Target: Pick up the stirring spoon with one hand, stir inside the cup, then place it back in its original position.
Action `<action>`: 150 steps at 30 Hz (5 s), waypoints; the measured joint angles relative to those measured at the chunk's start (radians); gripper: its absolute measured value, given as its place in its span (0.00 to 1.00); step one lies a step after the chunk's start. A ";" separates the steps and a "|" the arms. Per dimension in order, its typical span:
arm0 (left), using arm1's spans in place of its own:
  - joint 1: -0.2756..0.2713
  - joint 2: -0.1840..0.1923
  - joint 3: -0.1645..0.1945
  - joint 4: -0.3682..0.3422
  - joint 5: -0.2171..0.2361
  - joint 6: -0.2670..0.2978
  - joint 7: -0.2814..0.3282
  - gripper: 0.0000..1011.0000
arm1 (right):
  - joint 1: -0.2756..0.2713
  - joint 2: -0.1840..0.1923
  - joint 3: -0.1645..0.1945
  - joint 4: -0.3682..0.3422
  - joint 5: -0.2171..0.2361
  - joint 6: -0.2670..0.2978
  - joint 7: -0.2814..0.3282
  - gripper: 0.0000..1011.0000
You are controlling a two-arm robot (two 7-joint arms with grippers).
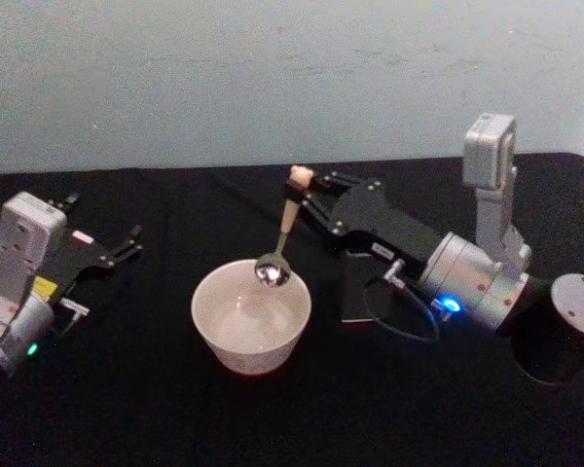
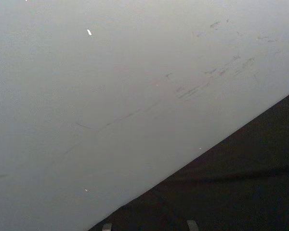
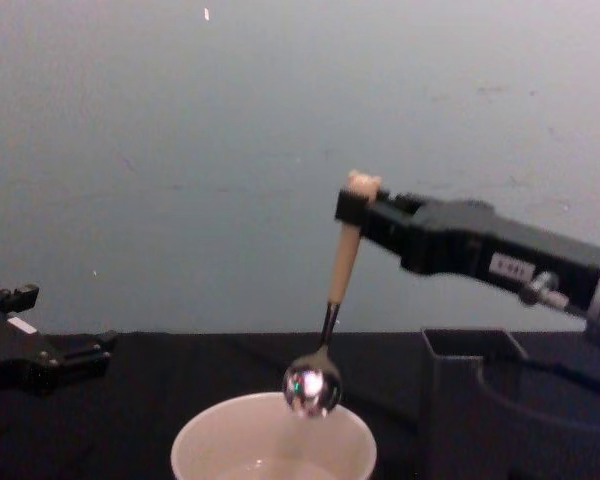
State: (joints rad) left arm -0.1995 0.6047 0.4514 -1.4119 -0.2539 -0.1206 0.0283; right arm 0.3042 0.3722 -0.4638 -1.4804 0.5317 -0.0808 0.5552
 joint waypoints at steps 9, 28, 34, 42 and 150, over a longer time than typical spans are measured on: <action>0.000 0.000 0.000 0.000 0.000 0.000 0.000 0.99 | 0.015 0.004 -0.050 0.035 -0.039 0.009 0.026 0.21; 0.000 0.000 0.000 0.000 0.000 0.000 0.000 0.99 | 0.095 -0.060 -0.139 0.170 -0.097 0.017 0.067 0.21; 0.000 0.000 0.000 0.000 0.000 0.000 0.000 0.99 | 0.119 -0.090 -0.135 0.214 -0.109 0.018 0.042 0.21; 0.000 0.000 0.000 0.000 0.000 0.000 0.000 0.99 | 0.127 -0.096 -0.101 0.228 -0.114 0.015 0.014 0.21; 0.000 0.000 0.000 0.000 0.000 0.000 0.000 0.99 | 0.113 -0.113 -0.087 0.198 -0.121 0.100 -0.061 0.21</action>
State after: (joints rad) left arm -0.1995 0.6047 0.4514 -1.4119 -0.2539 -0.1206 0.0283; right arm 0.4170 0.2589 -0.5504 -1.2826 0.4104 0.0195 0.4939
